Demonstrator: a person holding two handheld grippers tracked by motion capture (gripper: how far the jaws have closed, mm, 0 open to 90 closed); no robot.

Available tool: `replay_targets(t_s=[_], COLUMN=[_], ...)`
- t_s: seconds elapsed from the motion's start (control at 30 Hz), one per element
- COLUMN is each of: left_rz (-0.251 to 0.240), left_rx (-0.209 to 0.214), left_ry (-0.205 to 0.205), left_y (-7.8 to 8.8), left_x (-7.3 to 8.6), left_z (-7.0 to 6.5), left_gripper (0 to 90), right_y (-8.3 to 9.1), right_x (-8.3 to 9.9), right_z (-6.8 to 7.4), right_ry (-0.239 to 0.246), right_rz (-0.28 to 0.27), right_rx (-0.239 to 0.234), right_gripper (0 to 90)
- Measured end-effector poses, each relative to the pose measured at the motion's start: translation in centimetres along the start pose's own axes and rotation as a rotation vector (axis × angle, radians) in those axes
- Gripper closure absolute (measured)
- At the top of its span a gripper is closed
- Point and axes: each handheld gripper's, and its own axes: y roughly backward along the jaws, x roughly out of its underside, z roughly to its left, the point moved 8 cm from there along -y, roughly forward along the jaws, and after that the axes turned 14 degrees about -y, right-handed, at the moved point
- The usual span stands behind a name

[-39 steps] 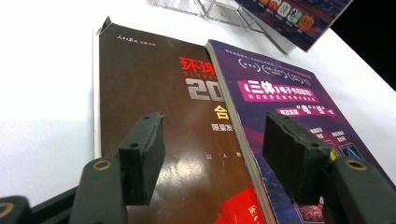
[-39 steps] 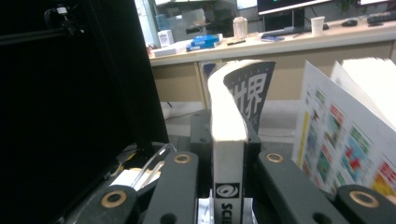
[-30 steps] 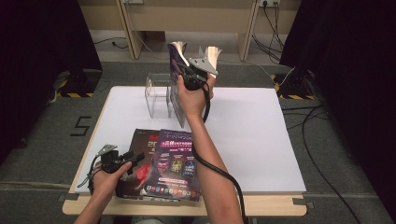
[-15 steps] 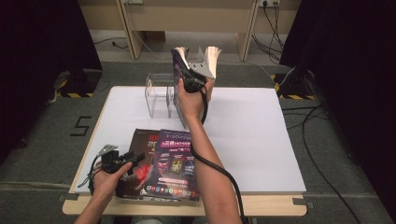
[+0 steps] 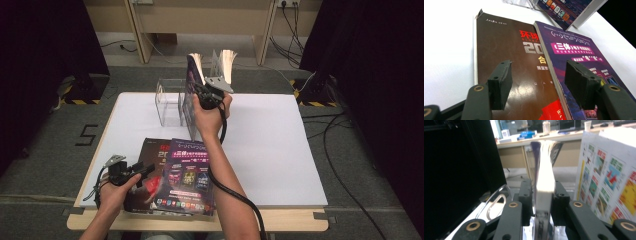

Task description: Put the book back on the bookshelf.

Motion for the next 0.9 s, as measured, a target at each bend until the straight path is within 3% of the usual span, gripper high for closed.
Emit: replay_targets(t_s=[0.23, 0.5, 0.77, 0.9], left_rz=[0.001, 0.002, 0.004, 0.004], left_rx=[0.003, 0.003, 0.005, 0.004], left_ry=[-0.004, -0.004, -0.004, -0.004], left_y=[-0.1, 0.0, -0.1, -0.1], left_x=[0.0, 0.0, 0.1, 0.1], left_z=[-0.1, -0.1, -0.1, -0.1], left_gripper=[38.2, 38.2, 38.2, 38.4], right_y=[0.3, -0.9, -1.6, -1.7], right_x=[-0.4, -1.7, -1.4, -1.5], right_z=[-0.7, -0.3, -0.9, -0.9], right_ry=[-0.021, -0.055, -0.087, -0.107], right_rz=[0.043, 0.083, 0.111, 0.145], right_rx=[0.006, 0.014, 0.063, 0.057], right_gripper=[68.4, 67.7, 80.3, 82.1])
